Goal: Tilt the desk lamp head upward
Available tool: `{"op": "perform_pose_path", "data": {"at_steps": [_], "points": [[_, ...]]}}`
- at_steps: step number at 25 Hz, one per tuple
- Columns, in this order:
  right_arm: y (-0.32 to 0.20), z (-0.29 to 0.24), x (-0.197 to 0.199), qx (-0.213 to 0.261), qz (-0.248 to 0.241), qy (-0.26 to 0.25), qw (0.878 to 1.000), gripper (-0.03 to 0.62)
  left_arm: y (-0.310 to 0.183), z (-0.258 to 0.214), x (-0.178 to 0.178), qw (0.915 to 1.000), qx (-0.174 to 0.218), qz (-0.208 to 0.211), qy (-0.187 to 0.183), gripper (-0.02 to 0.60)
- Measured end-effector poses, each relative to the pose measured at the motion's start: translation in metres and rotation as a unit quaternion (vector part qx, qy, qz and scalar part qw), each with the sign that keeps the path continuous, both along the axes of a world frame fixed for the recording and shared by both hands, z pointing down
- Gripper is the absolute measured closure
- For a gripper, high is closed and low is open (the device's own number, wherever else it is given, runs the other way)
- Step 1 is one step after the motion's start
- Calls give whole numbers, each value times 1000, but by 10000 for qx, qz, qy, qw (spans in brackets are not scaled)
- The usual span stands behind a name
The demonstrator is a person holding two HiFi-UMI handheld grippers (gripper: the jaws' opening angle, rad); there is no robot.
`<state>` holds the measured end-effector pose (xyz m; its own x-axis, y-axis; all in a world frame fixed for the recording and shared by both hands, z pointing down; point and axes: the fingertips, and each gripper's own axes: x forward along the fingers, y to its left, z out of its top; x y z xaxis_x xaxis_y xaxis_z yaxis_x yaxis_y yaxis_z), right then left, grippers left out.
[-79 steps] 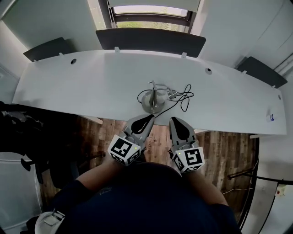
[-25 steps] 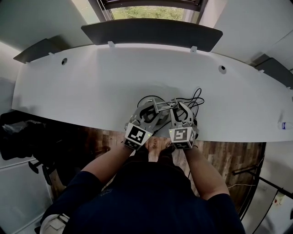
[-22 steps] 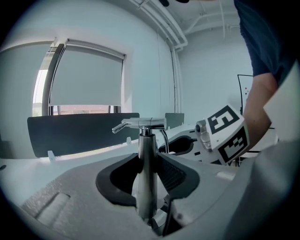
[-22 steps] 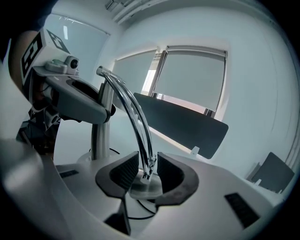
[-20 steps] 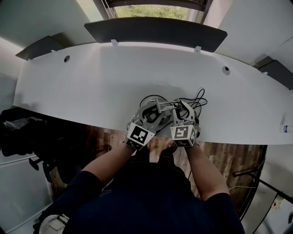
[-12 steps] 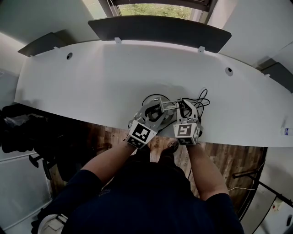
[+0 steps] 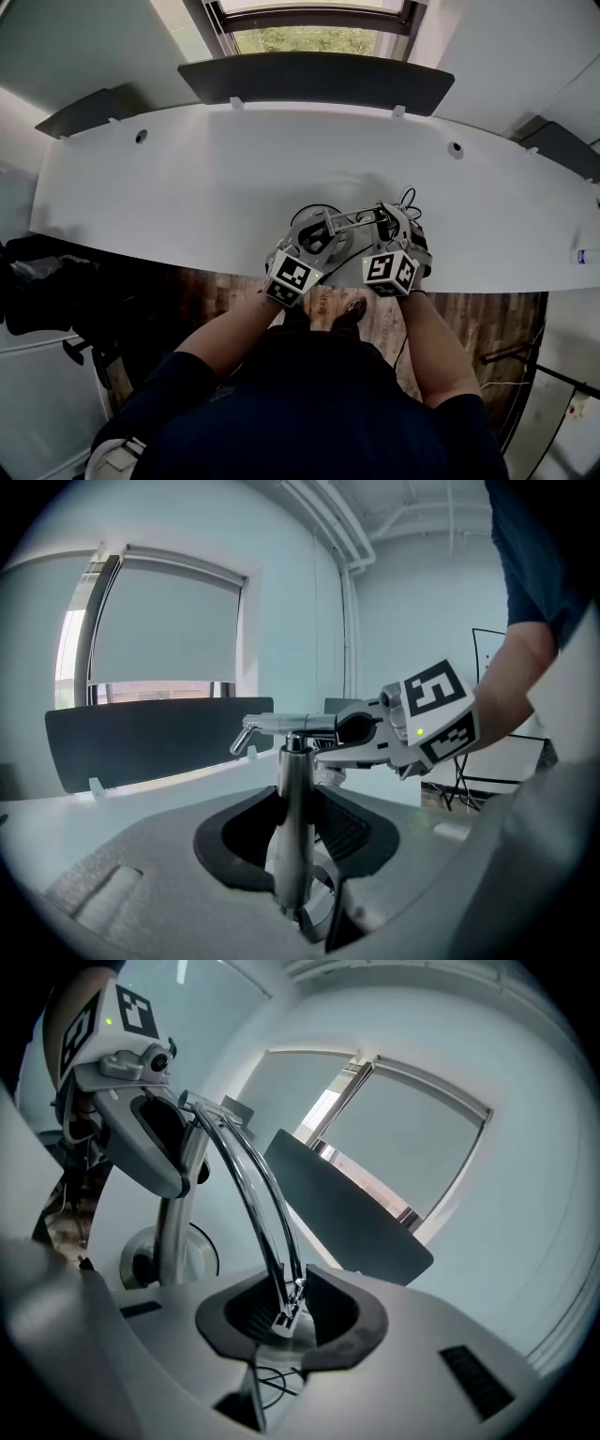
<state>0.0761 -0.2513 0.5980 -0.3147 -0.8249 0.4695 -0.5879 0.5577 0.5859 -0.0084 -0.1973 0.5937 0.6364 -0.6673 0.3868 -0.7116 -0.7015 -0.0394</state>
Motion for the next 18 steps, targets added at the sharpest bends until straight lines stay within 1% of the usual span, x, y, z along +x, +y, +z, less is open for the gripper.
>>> {"op": "perform_pose_path", "data": {"at_steps": [6,8,10,13,18], "points": [[-4,-39,12,484,35,433,9979,494,1,0,0,10000,-82,1,23,456],[-4,-54,12,724,-22,700,9949,487,2,1,-1,9999,-97,8,25,456],[-3,-66,11,961,-128,1106,9891,487,3,1,0,9999,-102,19,21,456],[-1,-80,10,1248,-248,1709,9770,491,4,0,0,9999,-101,11,1,456],[1,-105,3,1677,-358,2362,9565,491,2,0,1,10000,-74,25,21,456]]}}
